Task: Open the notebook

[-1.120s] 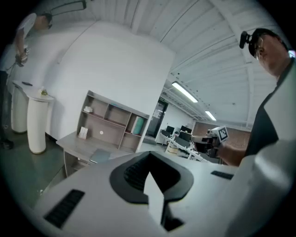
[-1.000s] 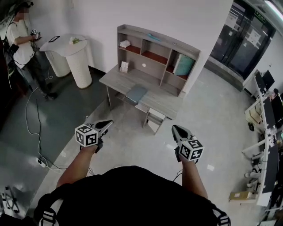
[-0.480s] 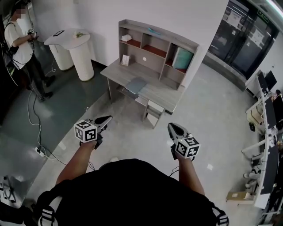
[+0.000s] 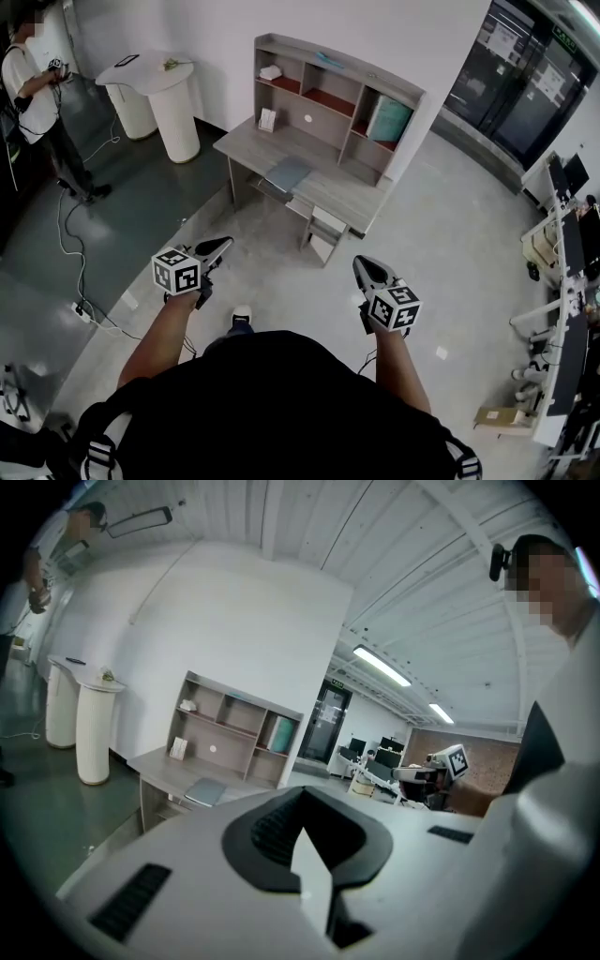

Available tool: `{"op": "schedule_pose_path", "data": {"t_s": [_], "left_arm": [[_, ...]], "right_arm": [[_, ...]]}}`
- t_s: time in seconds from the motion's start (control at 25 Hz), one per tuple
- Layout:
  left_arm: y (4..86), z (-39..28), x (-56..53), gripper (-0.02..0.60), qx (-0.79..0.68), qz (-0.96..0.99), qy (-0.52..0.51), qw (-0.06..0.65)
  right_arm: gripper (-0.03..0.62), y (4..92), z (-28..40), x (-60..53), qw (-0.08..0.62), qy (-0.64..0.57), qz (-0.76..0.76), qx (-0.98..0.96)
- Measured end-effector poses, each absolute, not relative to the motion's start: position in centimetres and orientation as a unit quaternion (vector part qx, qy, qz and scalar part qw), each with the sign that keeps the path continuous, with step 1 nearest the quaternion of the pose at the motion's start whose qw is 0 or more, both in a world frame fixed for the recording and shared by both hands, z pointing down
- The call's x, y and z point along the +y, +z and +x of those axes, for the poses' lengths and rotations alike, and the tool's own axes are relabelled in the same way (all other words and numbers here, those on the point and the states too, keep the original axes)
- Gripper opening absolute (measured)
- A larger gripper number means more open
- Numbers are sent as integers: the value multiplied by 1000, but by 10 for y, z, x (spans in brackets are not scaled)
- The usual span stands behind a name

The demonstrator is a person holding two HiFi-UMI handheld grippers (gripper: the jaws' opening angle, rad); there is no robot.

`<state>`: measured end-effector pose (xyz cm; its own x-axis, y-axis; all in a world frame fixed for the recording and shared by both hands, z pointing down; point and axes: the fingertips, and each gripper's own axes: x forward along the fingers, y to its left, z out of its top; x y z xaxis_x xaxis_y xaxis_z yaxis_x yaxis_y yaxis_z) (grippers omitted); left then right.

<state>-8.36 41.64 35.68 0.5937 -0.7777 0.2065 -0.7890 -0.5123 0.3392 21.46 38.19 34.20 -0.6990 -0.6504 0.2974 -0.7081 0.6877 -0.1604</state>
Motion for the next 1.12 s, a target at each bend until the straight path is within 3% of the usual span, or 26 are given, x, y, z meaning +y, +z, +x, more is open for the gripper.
{"op": "schedule_pose_path", "data": {"t_s": [0.48,1.12], "left_arm": [[364,-88,376,8,-429,879,18,210],[380,-154,284,8,-427,875,4,228]], "right_arm": [[0,366,209,365,128,154,395,-897],[0,375,154,286,145,159,412,-885]]}}
